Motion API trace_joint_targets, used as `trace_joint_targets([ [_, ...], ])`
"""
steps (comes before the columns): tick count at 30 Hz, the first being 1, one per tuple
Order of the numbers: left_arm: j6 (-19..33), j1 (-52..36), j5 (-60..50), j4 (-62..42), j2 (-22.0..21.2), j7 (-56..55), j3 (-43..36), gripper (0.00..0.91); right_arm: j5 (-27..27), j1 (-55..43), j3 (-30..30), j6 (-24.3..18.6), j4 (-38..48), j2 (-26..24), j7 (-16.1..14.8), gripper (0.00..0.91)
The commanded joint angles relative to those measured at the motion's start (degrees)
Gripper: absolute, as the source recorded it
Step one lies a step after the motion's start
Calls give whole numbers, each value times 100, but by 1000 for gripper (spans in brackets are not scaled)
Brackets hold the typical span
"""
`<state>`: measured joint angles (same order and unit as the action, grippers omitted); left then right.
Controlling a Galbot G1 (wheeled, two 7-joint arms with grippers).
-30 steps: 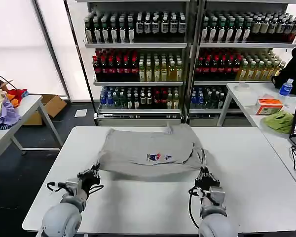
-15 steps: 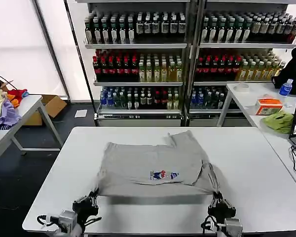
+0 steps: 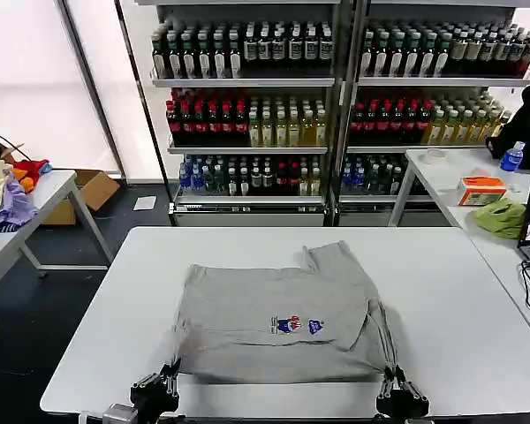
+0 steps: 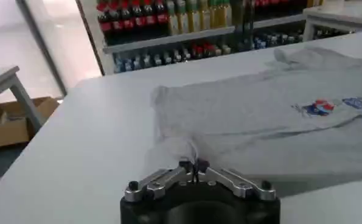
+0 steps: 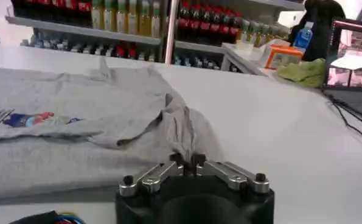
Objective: Fold and organize the clothes.
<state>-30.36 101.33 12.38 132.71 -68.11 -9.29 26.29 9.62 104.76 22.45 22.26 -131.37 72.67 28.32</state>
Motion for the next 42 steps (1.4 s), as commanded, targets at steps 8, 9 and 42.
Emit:
trace_joint_targets([
  [8, 453, -433, 126, 348, -637, 31, -207, 907, 40, 107, 204, -137, -552, 268, 91, 907],
  [9, 422, -632, 126, 342, -540, 52, -114, 907, 86, -85, 313, -105, -566, 241, 45, 907],
  [42, -56, -5403, 1535, -4246, 611, 789, -1149, 907, 2083, -6674, -1013, 623, 4991, -93, -281, 907],
])
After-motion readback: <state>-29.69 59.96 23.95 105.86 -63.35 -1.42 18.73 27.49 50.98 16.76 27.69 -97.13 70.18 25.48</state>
